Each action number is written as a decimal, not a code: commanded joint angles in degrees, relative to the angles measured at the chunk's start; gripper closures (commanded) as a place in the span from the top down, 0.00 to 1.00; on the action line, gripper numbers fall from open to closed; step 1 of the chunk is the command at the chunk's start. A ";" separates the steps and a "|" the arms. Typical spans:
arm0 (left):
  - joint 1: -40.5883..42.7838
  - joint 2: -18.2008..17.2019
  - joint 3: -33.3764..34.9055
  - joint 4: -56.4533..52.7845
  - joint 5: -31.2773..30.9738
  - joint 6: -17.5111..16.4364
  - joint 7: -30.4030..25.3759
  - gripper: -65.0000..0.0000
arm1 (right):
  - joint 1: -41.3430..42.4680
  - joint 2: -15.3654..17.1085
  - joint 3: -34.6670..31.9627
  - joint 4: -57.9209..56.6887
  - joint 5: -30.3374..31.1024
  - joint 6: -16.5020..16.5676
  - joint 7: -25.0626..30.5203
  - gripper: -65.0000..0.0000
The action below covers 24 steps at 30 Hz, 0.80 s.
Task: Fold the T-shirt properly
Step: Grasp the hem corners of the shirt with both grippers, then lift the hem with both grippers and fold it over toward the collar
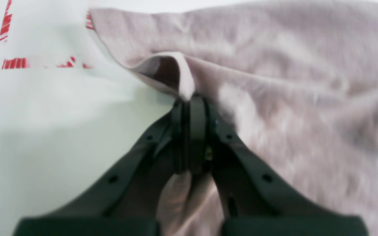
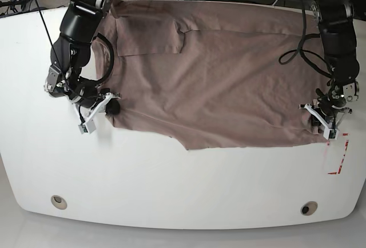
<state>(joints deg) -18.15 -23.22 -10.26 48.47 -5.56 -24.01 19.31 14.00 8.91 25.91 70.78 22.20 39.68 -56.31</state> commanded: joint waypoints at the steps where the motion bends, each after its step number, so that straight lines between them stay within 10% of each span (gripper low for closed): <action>1: 0.79 -0.82 -1.21 5.73 0.60 -0.47 3.33 0.00 | 0.02 0.72 0.24 4.60 0.62 0.32 -0.78 0.00; 12: 4.31 -0.73 -5.78 16.46 0.60 -0.47 5.00 0.00 | 2.75 2.57 -0.81 7.24 0.44 0.32 -1.75 0.00; 24: -5.98 1.99 -6.13 32.19 0.60 -0.47 18.71 0.00 | 17.08 9.51 -12.07 7.24 0.71 0.32 -3.42 0.00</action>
<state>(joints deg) -21.71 -20.12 -16.01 77.58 -5.02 -25.08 37.87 26.81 16.64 14.35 76.82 22.35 40.21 -60.86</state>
